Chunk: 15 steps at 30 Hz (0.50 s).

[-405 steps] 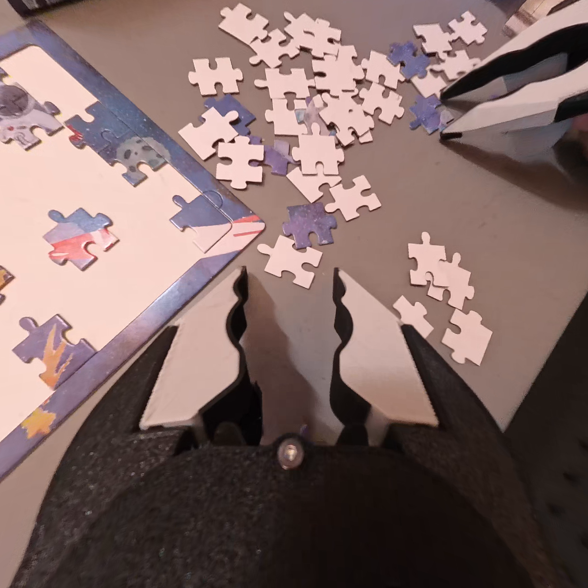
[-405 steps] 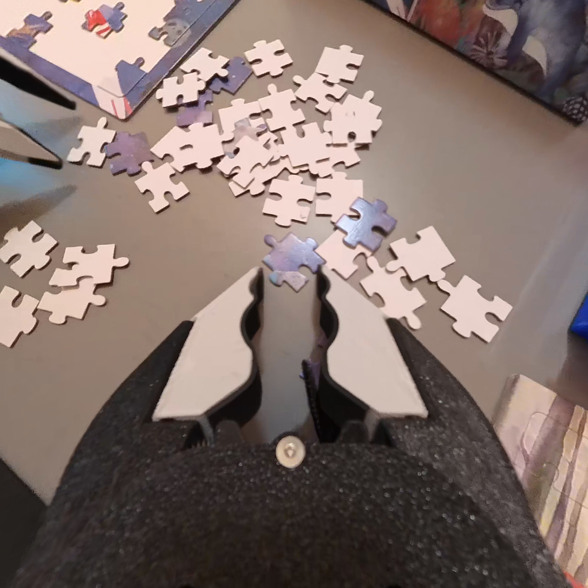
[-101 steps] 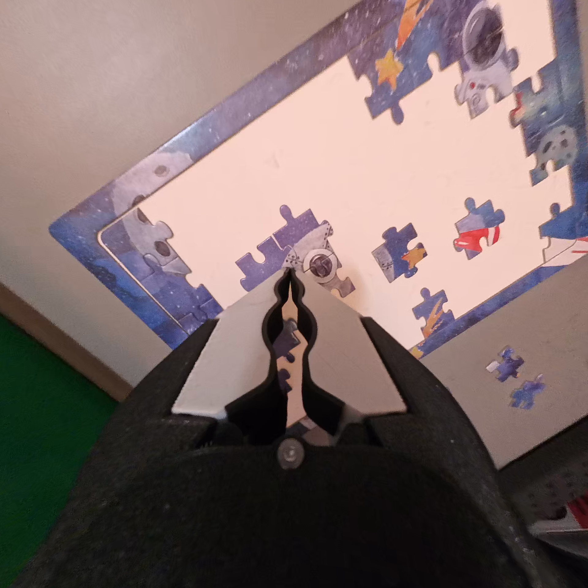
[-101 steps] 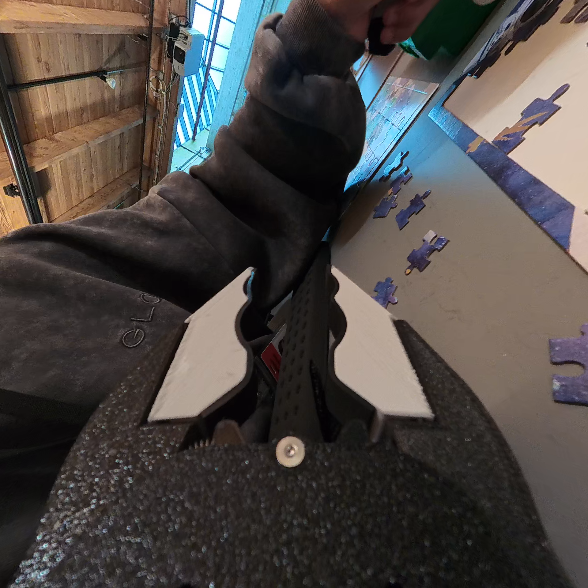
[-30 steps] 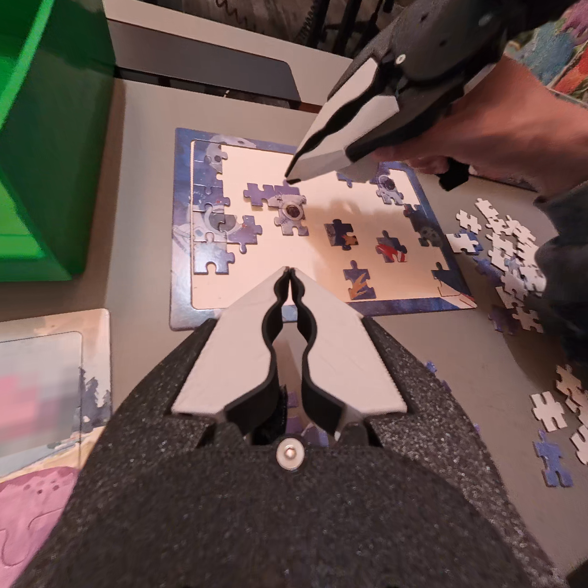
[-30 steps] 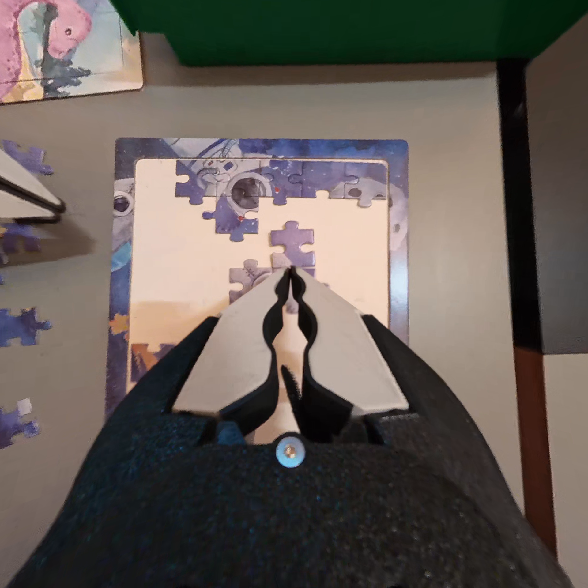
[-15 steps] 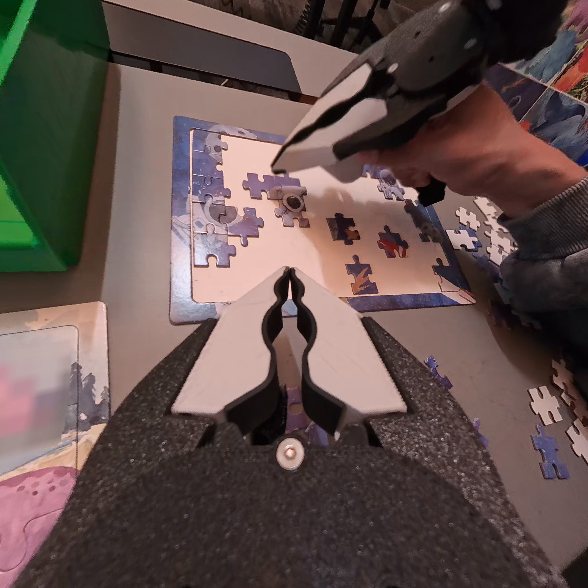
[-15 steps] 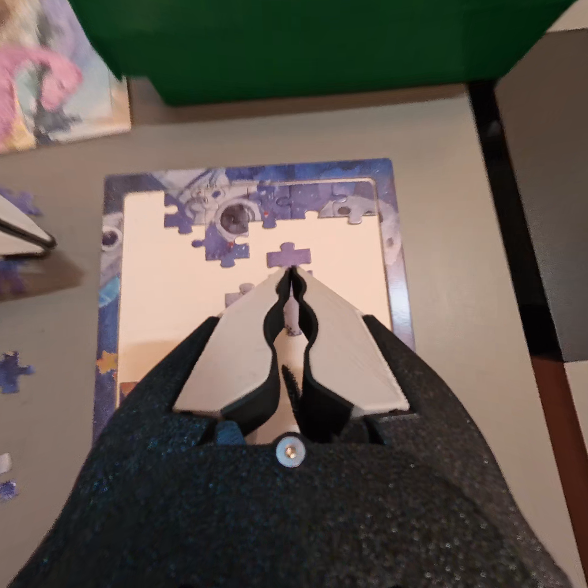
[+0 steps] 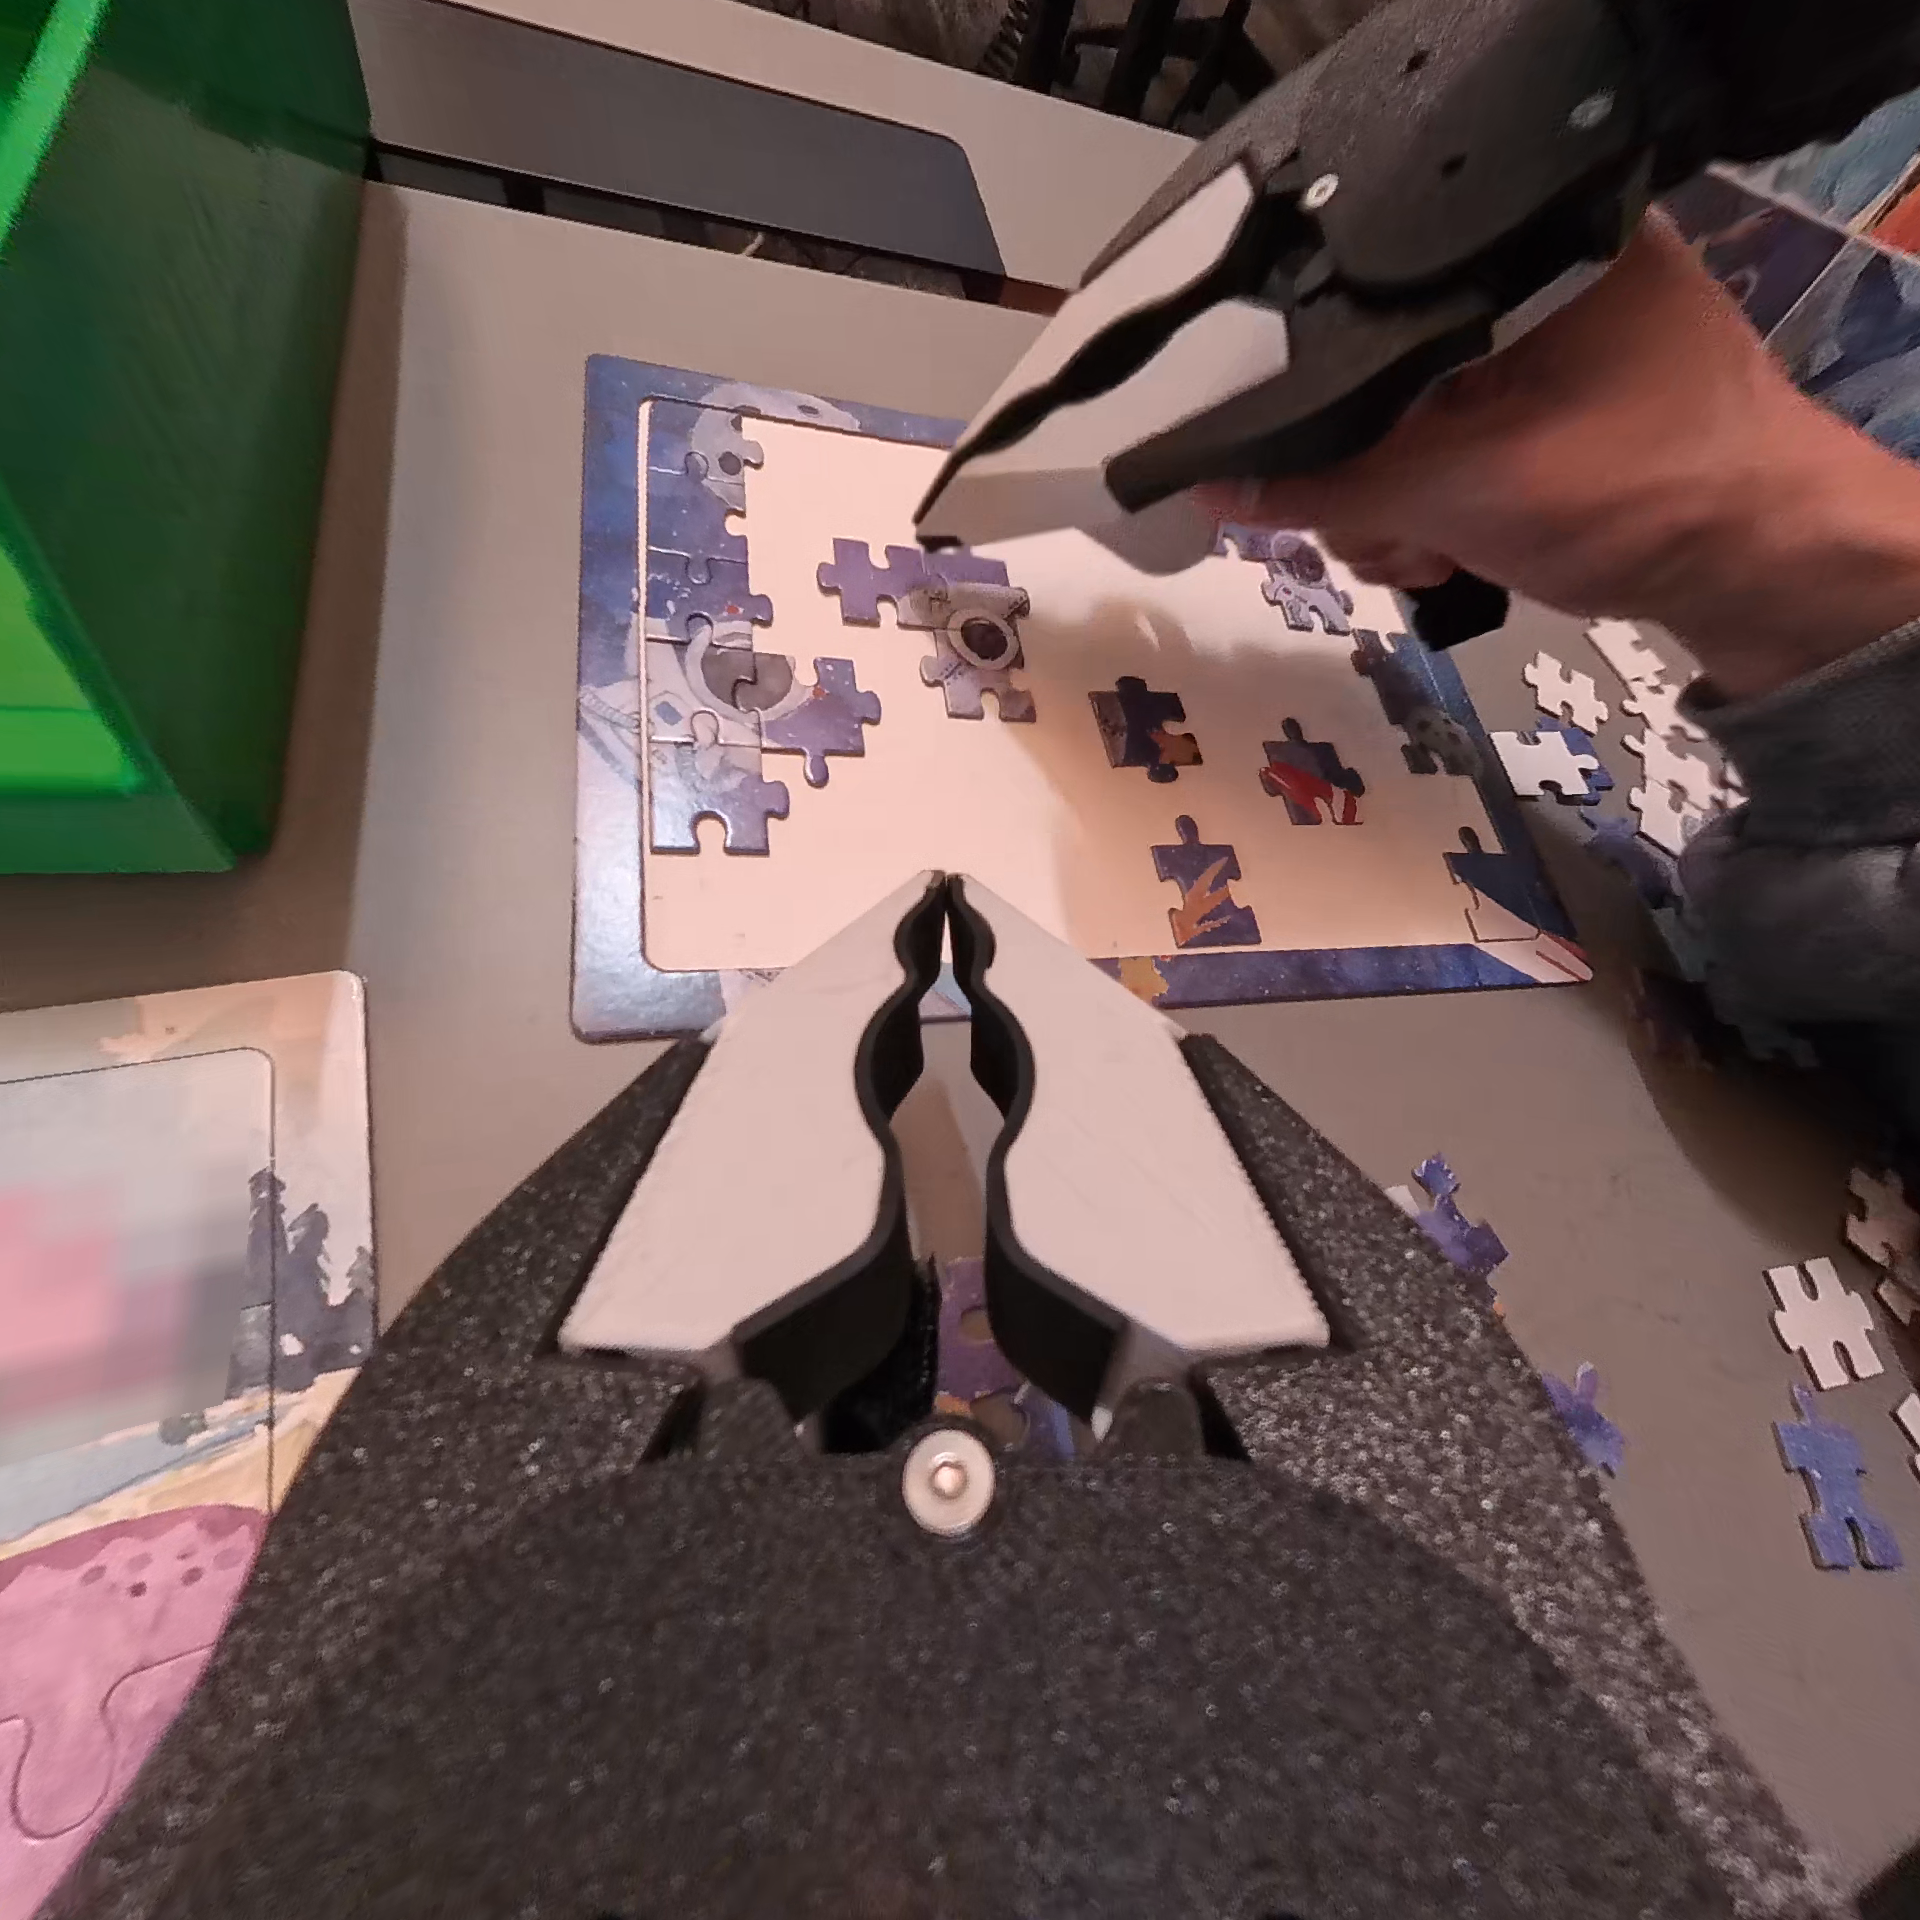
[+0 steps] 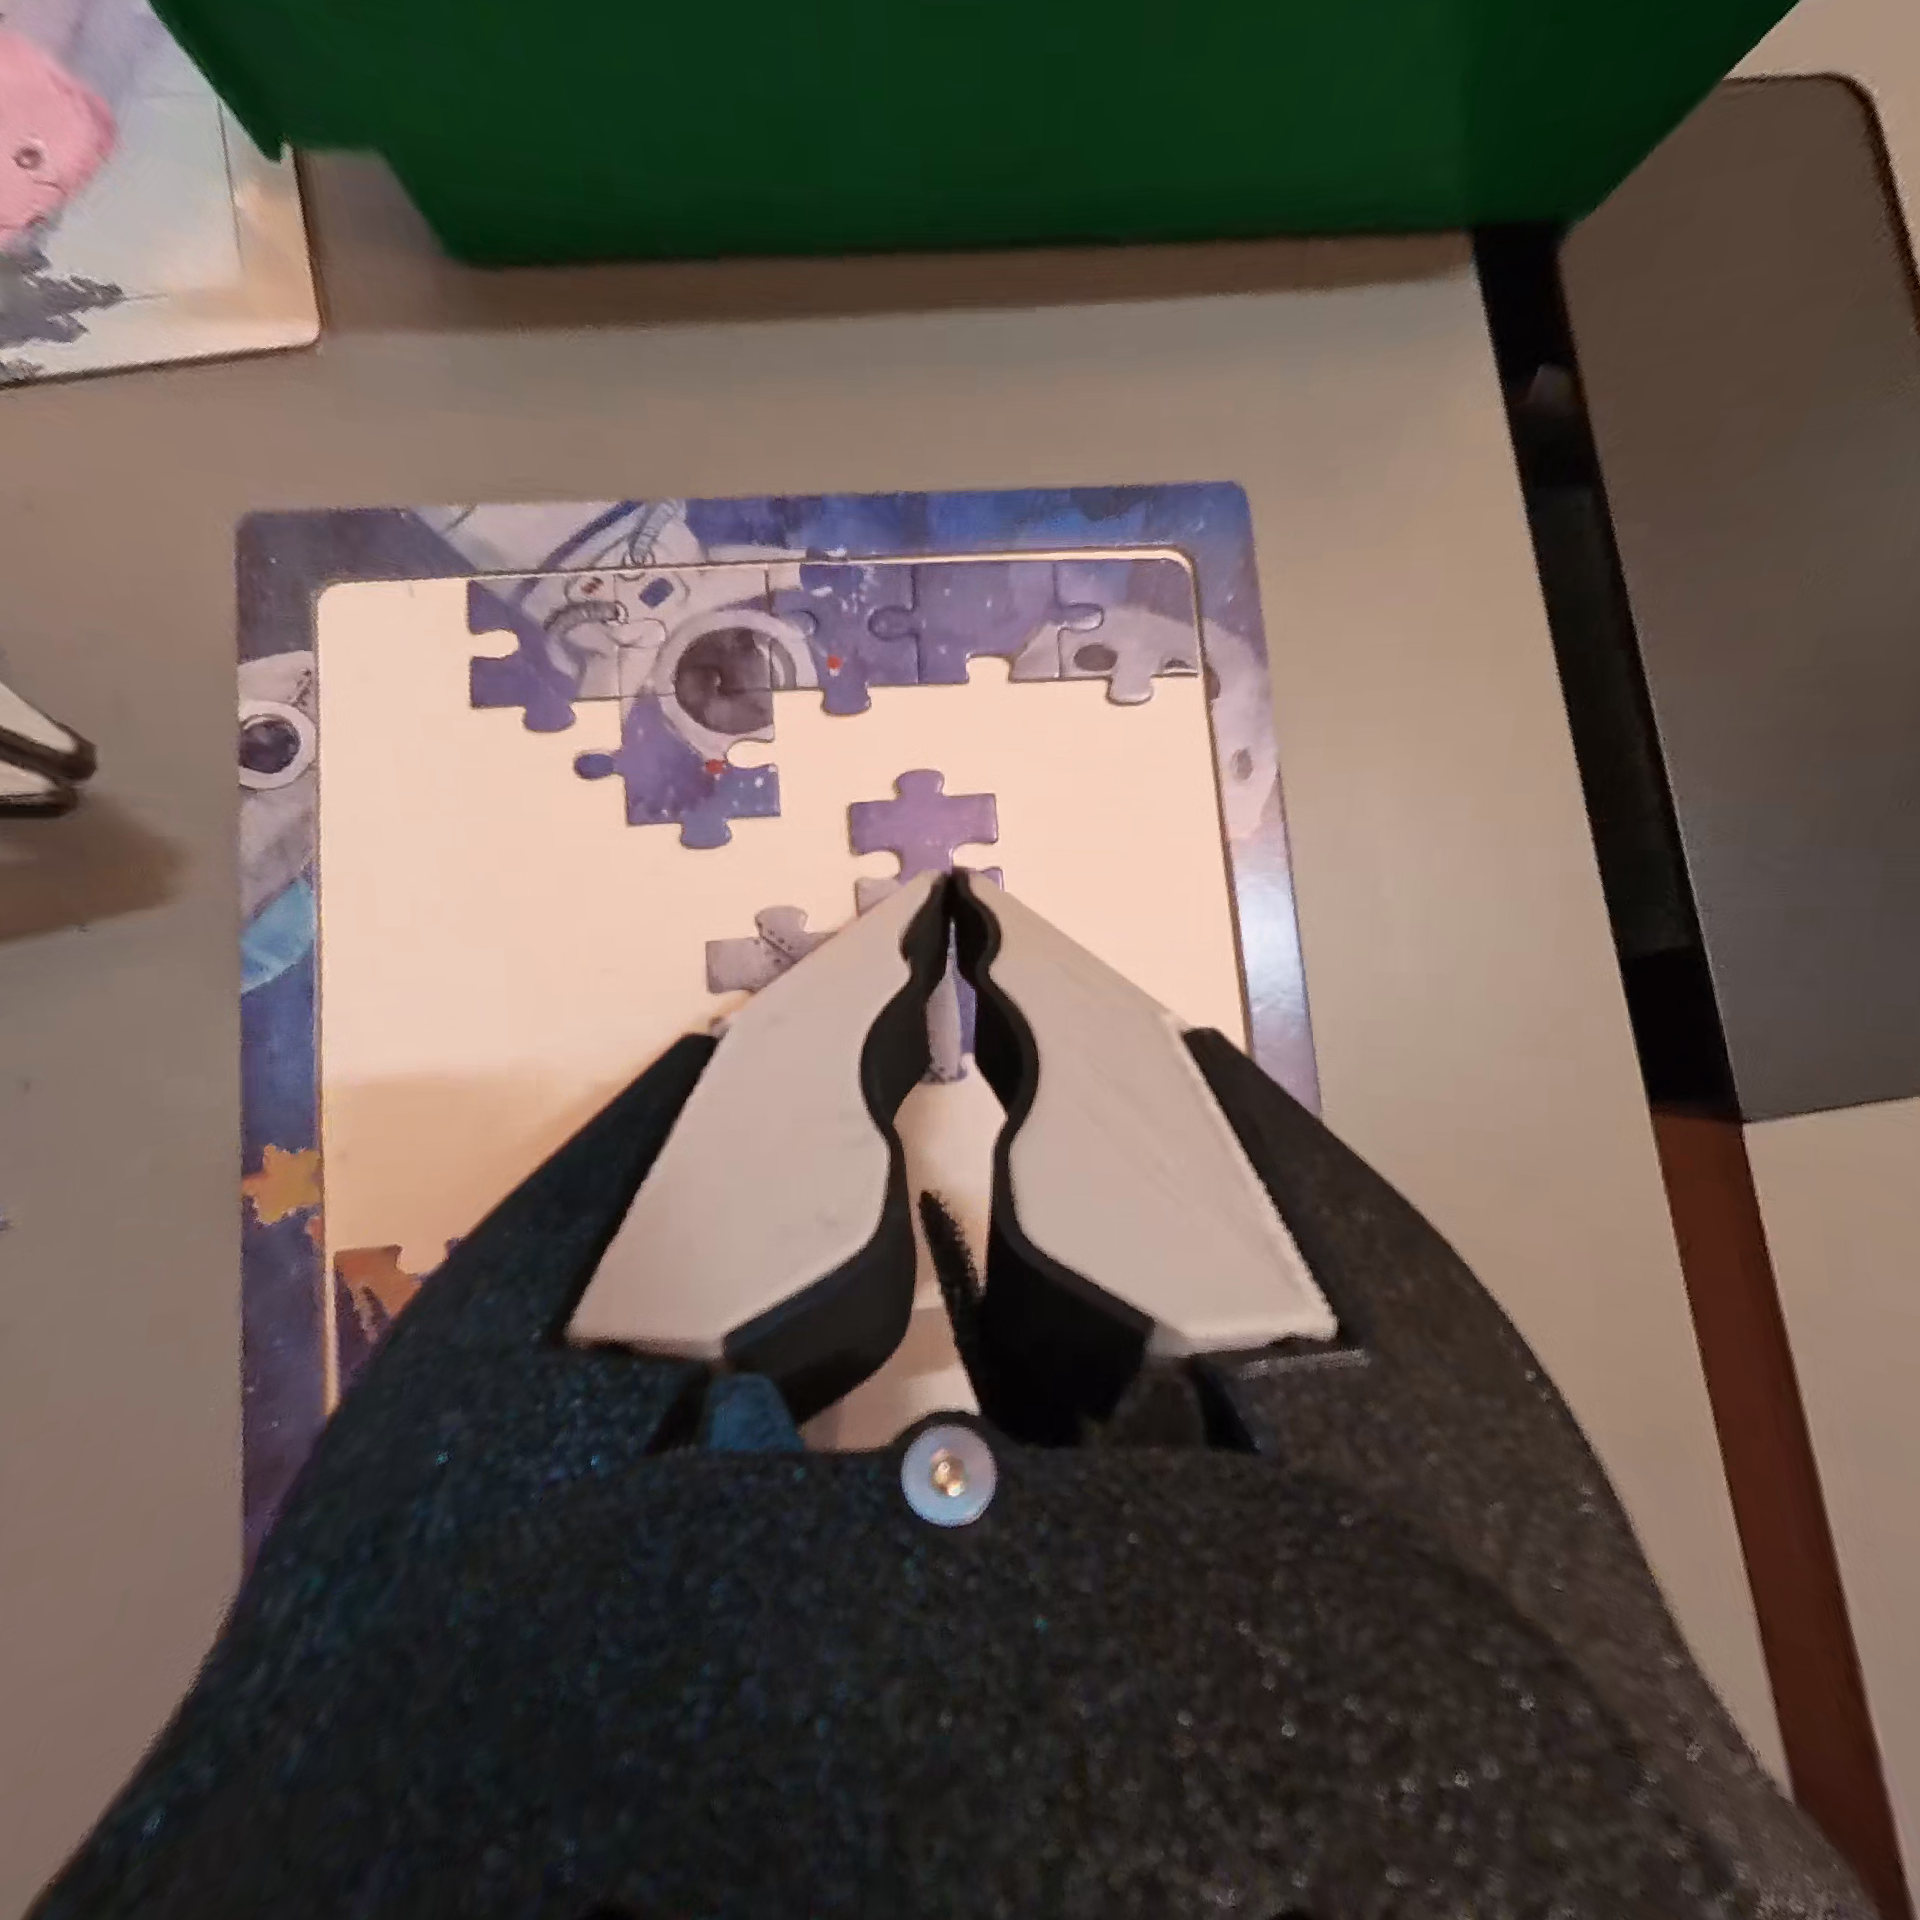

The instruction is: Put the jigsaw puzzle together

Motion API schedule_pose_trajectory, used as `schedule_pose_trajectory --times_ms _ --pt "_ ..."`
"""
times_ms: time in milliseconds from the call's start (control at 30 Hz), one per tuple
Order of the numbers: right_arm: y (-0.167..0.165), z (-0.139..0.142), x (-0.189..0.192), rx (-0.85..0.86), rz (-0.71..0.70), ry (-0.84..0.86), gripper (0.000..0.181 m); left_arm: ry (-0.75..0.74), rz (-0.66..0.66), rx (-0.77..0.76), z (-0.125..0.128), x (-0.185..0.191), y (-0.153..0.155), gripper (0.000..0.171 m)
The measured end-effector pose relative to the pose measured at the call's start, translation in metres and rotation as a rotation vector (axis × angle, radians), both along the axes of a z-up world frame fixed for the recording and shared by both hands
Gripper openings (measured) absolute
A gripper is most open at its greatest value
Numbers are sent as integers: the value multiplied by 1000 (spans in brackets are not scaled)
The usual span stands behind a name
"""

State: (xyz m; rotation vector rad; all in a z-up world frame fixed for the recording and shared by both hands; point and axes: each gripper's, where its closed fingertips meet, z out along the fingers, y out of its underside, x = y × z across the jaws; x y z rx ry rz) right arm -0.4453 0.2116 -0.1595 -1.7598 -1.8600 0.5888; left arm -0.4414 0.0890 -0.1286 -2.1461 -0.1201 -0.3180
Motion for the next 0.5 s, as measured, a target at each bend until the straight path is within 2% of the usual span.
schedule_pose_trajectory --times_ms 100,133,200,333,500 --pt "0 -16 11 19 10 -88 1 17 -1 -13 -3 0 0 0" --pt "1 -13 8 22 5 -54 0 20 0 -13 -3 0 0 0" --pt "7 -12 12 37 -22 -86 0 31 3 -15 -4 0 1 0" --pt "3 32 17 62 -31 -26 0 60 8 -11 -4 -2 1 0" --pt "-19 101 56 162 -66 18 0 104 14 -11 -5 -3 1 0"
